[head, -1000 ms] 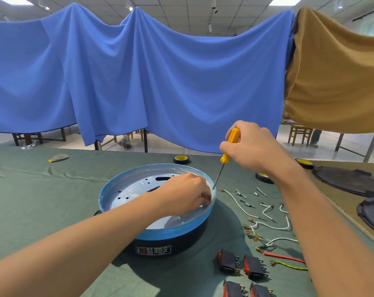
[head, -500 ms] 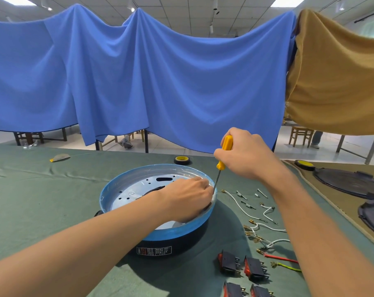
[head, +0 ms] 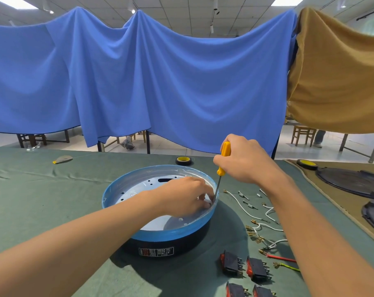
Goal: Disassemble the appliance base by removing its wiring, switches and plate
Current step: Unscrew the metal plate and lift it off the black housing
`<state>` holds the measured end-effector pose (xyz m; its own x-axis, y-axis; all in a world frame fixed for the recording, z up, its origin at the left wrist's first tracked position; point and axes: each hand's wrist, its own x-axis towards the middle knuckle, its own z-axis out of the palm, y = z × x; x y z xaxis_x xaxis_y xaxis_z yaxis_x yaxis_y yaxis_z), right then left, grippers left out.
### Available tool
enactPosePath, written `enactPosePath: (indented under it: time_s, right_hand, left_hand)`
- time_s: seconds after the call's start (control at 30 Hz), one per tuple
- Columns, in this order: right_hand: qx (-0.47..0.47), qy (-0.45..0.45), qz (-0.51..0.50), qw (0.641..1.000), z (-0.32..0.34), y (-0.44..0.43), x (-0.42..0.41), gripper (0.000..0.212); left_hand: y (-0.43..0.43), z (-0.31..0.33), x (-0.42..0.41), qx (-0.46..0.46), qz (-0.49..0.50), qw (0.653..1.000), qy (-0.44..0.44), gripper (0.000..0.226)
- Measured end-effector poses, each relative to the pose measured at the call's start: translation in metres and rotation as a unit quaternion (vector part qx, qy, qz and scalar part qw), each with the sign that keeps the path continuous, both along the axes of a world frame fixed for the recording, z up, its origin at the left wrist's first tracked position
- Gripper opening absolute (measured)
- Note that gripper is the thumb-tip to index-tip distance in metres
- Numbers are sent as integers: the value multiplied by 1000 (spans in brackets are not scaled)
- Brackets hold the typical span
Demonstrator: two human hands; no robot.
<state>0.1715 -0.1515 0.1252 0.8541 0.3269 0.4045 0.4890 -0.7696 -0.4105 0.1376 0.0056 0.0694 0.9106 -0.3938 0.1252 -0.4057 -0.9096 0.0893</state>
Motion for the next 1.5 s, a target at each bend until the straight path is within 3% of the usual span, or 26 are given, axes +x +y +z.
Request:
enactPosePath:
  time_s: [0.13,0.3,0.47,0.67,0.83,1.03,1.23,1.37,1.5]
  right_hand:
    - [-5,-2,-7,1000,1,0,0,19]
    - [-6,-2,-14,1000,2,-2,1,20]
    - [-1,-3,-14,1000,2,-4,3,20]
    - [-2,-5,-16,1000,3,-5,4,19]
    - [-1,-8,-16,1000,4,-7,5,20]
    - [5,-7,-20,1000,5,-8,5,18]
    - [17,-2,-22,1000,6,-11,6,19]
    - [12,-3,-26,1000,7,-11,6,19]
    - [20,-2,-27,999,7,-12,6,18]
  left_hand:
    - [-1,-3,4,-58,3,998,-19,19]
    - [-2,-11,5,-34,31,997,-63,26]
    - [2,-8,3,-77,9,997,-20,23]
    - [-2,-10,6,-55,27,996,-60,22]
    - [0,-7,6,-86,11,996,-35,21]
    - [-3,-12,8,-38,42,996,-66,26]
    - [3,-7,7,-72,12,997,-15,22]
    - [-1,-7,5,-55,8,997,-54,19]
    - [-7,-8,3,-5,36,996,-85,30]
